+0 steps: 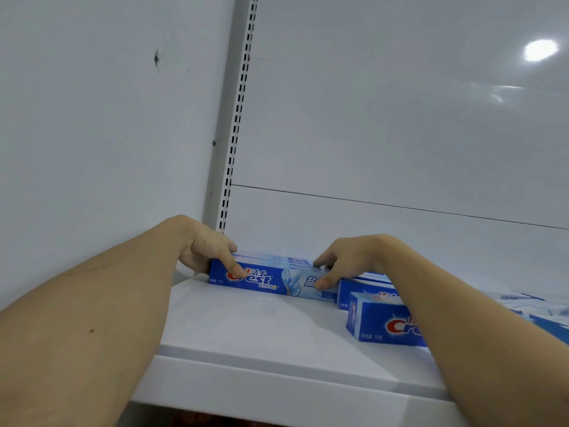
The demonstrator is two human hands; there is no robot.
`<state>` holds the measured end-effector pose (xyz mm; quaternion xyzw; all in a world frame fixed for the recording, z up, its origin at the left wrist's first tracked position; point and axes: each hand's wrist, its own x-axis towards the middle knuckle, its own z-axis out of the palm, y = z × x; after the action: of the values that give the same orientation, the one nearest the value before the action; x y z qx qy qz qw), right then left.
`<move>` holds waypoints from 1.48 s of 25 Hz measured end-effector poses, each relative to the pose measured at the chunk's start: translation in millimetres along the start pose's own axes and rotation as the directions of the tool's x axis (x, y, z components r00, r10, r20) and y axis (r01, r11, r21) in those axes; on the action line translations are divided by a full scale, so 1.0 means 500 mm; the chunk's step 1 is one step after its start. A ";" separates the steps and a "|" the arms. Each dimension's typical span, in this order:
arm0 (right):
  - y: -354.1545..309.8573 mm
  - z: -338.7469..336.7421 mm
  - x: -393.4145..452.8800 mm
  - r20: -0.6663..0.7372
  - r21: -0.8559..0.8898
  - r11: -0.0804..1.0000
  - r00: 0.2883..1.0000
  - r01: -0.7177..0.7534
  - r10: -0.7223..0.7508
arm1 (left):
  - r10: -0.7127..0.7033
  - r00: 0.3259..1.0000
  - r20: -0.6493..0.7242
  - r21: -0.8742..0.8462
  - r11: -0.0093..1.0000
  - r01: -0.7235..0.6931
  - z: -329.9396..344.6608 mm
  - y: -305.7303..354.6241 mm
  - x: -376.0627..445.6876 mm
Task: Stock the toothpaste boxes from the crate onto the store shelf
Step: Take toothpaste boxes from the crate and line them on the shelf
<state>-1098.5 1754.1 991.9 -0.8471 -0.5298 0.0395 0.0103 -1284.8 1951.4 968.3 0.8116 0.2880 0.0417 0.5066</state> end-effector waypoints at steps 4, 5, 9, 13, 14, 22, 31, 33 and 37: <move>-0.012 0.012 -0.009 -0.027 -0.028 0.998 0.998 0.056 -0.057 | -0.008 1.000 -0.019 -0.034 0.999 0.008 -0.007 -0.005 -0.005; -0.018 0.014 -0.009 -0.028 -0.038 0.997 0.997 0.066 -0.067 | -0.010 1.000 -0.025 -0.034 0.999 0.009 -0.008 -0.007 -0.006; -0.034 0.012 -0.007 -0.003 -0.033 0.998 0.999 0.049 -0.050 | -0.006 0.999 -0.048 -0.081 0.997 0.002 0.003 0.003 -0.027; -0.044 0.015 -0.010 0.043 0.074 0.997 0.999 0.009 -0.012 | -0.038 0.995 -0.096 -0.127 0.992 0.026 0.020 0.015 -0.033; -0.044 0.012 -0.022 0.035 0.132 0.991 0.999 0.000 -0.005 | -0.049 0.989 -0.137 -0.104 0.994 0.035 0.028 0.022 -0.037; 0.087 -0.051 -0.181 -0.326 0.204 0.974 0.945 0.095 -0.023 | 0.461 0.815 -0.350 0.385 0.864 -0.323 0.128 0.172 -0.131; 0.223 -0.002 -0.393 0.003 0.054 0.998 0.999 -0.039 0.039 | 0.142 0.989 -0.043 0.499 0.861 -0.102 0.374 0.216 -0.225; 0.244 0.025 -0.401 -0.042 -0.031 0.999 0.999 -0.020 0.018 | 0.188 0.976 -0.112 0.583 0.808 -0.089 0.397 0.208 -0.220; 0.255 0.060 -0.397 -0.207 -0.069 0.996 0.976 0.049 -0.062 | 0.283 0.932 -0.226 0.703 0.709 -0.045 0.417 0.193 -0.195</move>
<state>-1072.8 1519.1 965.5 -0.8314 -0.5502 -0.0669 0.0398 -1249.7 1704.2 971.1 0.9458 0.2858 0.1073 0.1105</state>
